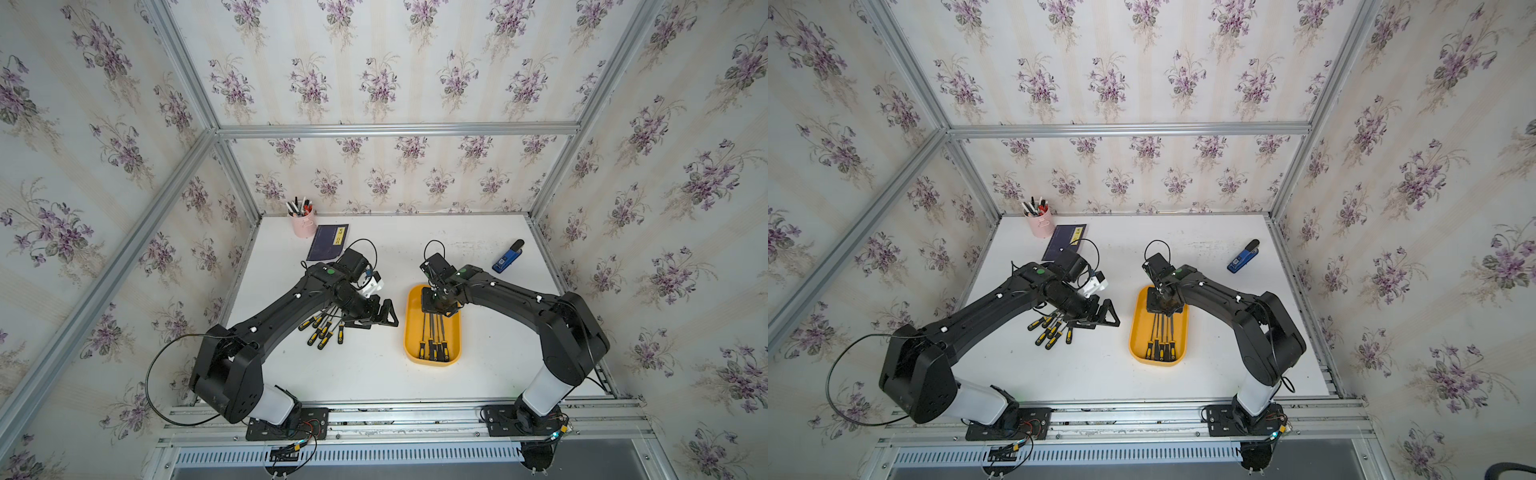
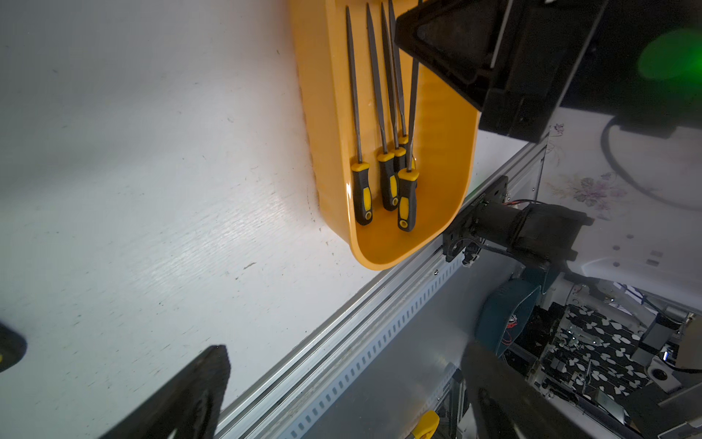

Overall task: Put the file tool into the storage box
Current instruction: Place the file tool in the storage box.

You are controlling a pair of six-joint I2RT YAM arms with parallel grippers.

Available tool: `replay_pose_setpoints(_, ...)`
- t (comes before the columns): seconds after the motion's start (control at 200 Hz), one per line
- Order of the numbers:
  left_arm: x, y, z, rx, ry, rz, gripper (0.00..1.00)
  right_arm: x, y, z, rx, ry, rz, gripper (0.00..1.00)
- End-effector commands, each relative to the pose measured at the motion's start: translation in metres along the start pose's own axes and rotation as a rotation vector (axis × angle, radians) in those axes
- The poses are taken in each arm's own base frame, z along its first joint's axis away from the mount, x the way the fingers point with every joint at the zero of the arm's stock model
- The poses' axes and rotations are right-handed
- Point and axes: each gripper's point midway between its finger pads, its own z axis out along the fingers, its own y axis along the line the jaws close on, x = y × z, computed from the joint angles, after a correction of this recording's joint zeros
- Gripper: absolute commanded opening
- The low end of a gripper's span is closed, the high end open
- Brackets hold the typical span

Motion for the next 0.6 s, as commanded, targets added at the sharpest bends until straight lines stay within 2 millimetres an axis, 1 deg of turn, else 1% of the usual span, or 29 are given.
replay_pose_setpoints(0.0, 0.000, 0.002, 0.001, -0.001, 0.006, 0.018, 1.00, 0.000, 0.001, 0.005, -0.001, 0.001, 0.010, 0.00)
replay_pose_setpoints(0.475, 0.000, 0.014, 0.008, -0.017, 0.033, 0.009, 1.00, 0.011, -0.012, 0.025, 0.044, 0.024, 0.029, 0.00)
replay_pose_setpoints(0.599, -0.001, 0.015, 0.008, -0.018, 0.029, 0.007, 1.00, 0.012, -0.010, 0.029, 0.037, 0.031, 0.028, 0.00)
